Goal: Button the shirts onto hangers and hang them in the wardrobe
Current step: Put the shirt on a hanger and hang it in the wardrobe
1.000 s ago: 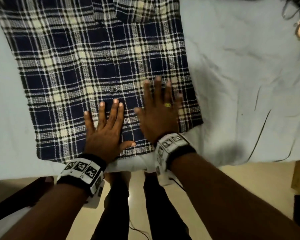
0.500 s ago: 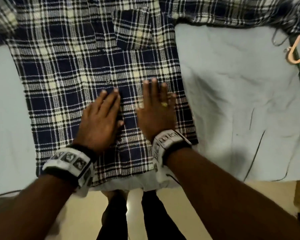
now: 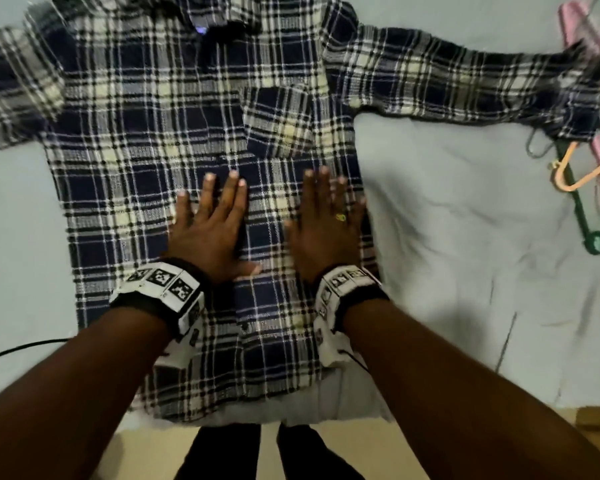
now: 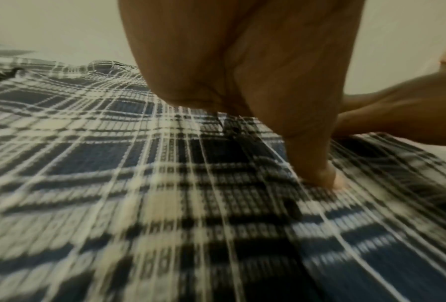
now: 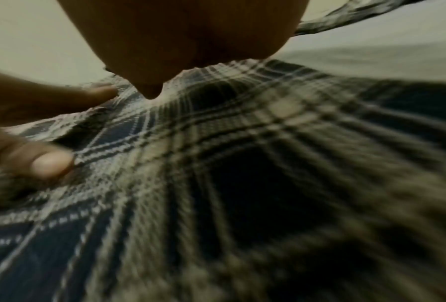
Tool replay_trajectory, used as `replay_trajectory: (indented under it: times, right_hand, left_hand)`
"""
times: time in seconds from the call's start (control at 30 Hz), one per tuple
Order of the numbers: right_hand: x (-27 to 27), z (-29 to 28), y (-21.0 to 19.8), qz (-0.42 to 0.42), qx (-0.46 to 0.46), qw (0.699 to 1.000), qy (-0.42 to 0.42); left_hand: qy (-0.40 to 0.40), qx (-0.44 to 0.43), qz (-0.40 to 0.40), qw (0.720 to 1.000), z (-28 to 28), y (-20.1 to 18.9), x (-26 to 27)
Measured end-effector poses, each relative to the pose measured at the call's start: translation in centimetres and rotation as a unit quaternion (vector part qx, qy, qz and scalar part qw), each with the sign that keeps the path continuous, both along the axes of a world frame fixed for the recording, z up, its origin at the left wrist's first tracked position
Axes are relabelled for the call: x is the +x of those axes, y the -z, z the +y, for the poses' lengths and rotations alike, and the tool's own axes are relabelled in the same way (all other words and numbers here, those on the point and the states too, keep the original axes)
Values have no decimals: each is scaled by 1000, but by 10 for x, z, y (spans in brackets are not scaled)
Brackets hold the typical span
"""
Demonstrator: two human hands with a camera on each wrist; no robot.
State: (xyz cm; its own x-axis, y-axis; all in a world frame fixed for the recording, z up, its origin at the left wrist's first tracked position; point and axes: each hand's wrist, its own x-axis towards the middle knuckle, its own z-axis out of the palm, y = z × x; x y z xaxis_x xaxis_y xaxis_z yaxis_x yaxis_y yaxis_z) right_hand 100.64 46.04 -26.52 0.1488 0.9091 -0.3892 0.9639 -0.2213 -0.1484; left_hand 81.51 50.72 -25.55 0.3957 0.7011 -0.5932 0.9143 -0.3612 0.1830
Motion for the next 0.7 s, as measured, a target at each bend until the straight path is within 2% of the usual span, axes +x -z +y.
replay_trajectory:
  times: [0.1, 0.17, 0.2, 0.23, 0.33, 0.4, 0.47, 0.57, 0.63, 0.7]
  right_hand:
    - [-37, 49, 11, 5, -4, 993, -117]
    - [-28, 61, 19, 0, -32, 980, -198]
    - [-12, 61, 22, 2, -36, 978, -204]
    - [6, 59, 21, -1, -43, 983, -180]
    - [52, 39, 10, -40, -81, 995, -30]
    - [58, 34, -3, -67, -102, 992, 36]
    - [41, 54, -12, -64, -64, 995, 47]
    - [-4, 119, -7, -21, -4, 998, -59]
    - [-21, 154, 4, -4, -25, 988, -155]
    - [-6, 170, 15, -3, -45, 977, -210]
  left_hand:
    - [-2, 14, -16, 1000, 43, 7, 2]
    - [19, -1, 15, 1000, 63, 11, -3]
    - [28, -5, 22, 999, 66, 14, -7]
    - [36, -3, 22, 999, 68, 16, -10]
    - [37, 9, 13, 999, 65, 11, -12]
    - [30, -9, 8, 999, 72, 5, -9]
    - [27, -8, -11, 1000, 86, 3, 1]
    - [24, 49, -44, 998, 117, 7, 13]
    - [33, 59, -27, 997, 139, 12, 11]
    - [55, 47, 12, 997, 153, 15, 3]
